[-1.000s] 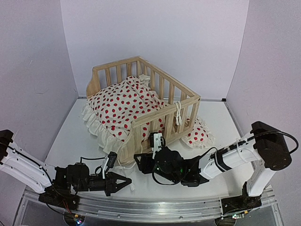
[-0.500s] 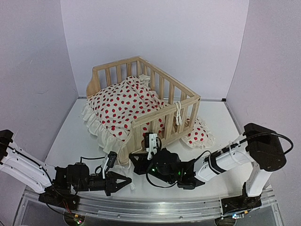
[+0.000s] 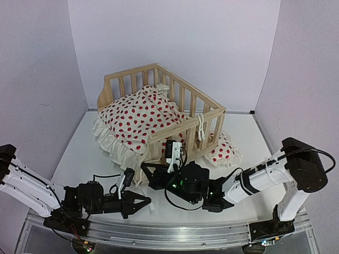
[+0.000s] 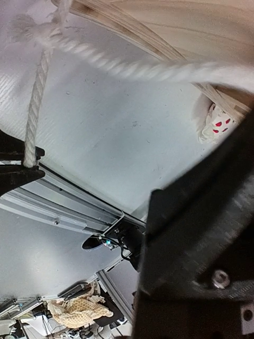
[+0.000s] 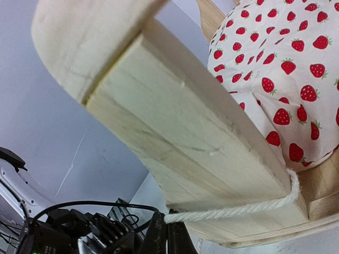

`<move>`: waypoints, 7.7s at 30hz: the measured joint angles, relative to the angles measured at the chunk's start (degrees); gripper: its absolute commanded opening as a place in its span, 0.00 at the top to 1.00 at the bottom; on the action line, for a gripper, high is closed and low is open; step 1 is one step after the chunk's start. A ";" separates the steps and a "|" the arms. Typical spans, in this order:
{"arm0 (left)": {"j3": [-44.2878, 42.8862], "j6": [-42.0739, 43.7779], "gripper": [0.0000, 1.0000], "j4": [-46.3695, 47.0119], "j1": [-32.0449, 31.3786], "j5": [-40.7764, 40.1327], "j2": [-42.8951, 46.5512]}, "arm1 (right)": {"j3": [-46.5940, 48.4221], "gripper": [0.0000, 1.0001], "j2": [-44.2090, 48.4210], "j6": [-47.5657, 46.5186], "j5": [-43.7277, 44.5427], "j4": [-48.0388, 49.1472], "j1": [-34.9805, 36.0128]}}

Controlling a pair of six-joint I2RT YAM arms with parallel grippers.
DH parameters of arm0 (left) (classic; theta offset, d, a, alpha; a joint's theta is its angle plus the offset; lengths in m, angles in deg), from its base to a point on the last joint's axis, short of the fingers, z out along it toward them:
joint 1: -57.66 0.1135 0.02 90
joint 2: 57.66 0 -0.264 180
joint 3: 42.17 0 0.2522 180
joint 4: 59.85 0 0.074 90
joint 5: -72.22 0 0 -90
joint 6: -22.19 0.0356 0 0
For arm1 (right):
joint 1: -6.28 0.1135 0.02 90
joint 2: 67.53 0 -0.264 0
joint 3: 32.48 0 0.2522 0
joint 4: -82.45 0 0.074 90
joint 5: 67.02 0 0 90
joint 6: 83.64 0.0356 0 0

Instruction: Set up the pet bed

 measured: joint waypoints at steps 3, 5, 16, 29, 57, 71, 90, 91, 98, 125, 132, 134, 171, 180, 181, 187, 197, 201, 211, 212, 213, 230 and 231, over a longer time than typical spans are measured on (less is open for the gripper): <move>-1.55 0.37 0.99 -0.07 0.00 0.07 0.00 | 0.59 1.00 -1.88 -0.13 -0.76 0.44 0.11; -2.40 0.48 1.00 -0.15 0.02 0.04 0.00 | 0.90 1.00 -2.80 -0.17 -1.42 0.42 0.15; -3.26 0.94 1.00 -2.54 0.00 -1.05 2.73 | 1.79 0.80 -3.48 -2.08 -3.69 -6.25 1.09; -3.78 -0.13 1.00 -7.06 -0.04 -2.99 7.45 | 2.47 0.10 18.34 -7.28 -14.67 -43.41 -0.61; -3.80 -1.55 1.00 -8.48 0.46 -9.70 13.35 | -2.62 0.31 -23.80 -42.21 -14.49 22.05 1.77; -3.80 -1.55 1.00 -7.56 0.48 -10.58 14.21 | -1.51 0.43 -24.35 -40.37 -9.31 23.93 2.08; -3.80 -2.75 1.00 -9.68 0.15 -9.40 14.05 | -0.83 0.49 -20.48 -38.23 -15.47 26.73 -0.59; -3.80 -2.75 1.00 -9.68 0.15 -9.35 14.05 | -0.44 0.53 -20.83 -37.83 -15.52 26.99 -0.59; -3.80 -2.78 1.00 -9.68 0.15 -8.90 14.08 | 1.33 0.81 -24.04 -36.35 -15.02 27.28 -0.48; -2.89 -3.50 0.52 -15.34 -0.22 -4.09 3.76 | -11.89 1.00 -9.35 -22.73 -25.00 11.91 -10.38; -14.86 -1.20 0.42 -35.32 -8.46 -14.19 5.22 | -11.82 1.00 -5.86 -24.68 -27.26 8.00 -10.60; -18.27 -0.79 0.48 -39.28 -9.88 -17.20 6.38 | -11.82 1.00 -5.44 -25.24 -27.36 7.82 -10.60; -44.09 -4.92 0.97 -70.53 -1.16 -31.98 -12.09 | -10.95 1.00 -4.57 -26.05 -29.33 7.48 -10.60; -43.19 -3.85 1.00 -68.11 -0.70 -30.47 -11.61 | -10.40 1.00 -4.57 -26.27 -25.31 8.13 -10.60; -42.05 -3.54 1.00 -66.31 -0.46 -29.22 -10.75 | -10.08 1.00 -4.57 -26.38 -25.16 8.15 -10.60; -32.76 -3.37 1.00 -58.69 3.28 -21.90 -2.69 | -8.13 1.00 -4.72 -27.06 -24.61 9.11 -10.60; -29.70 -2.64 0.75 -54.40 4.92 -16.41 3.39 | -7.74 1.00 -9.60 -29.46 -25.09 16.04 -10.25; -29.70 0.48 0.68 -53.27 4.94 -14.75 6.45 | -7.74 1.00 -10.86 -31.67 -25.44 19.04 -10.25; -29.92 -6.38 0.63 -52.89 6.14 -11.96 6.73 | -6.80 1.00 -11.80 -36.39 -28.24 23.52 -10.40; -29.90 -9.44 0.63 -52.94 6.16 -11.85 6.58 | -6.45 1.00 -11.80 -36.68 -28.79 23.69 -10.40; -29.90 -11.45 0.64 -52.92 6.16 -11.85 6.54 | -6.10 1.00 -11.80 -36.96 -29.24 23.89 -10.43; -24.85 -41.81 0.64 -49.53 6.12 -14.40 10.14 | -5.57 1.00 -12.72 -40.94 -33.53 24.87 -10.60; -24.85 -42.27 0.64 -49.27 6.12 -14.40 9.73 | -5.57 1.00 -12.72 -41.05 -33.73 24.85 -10.60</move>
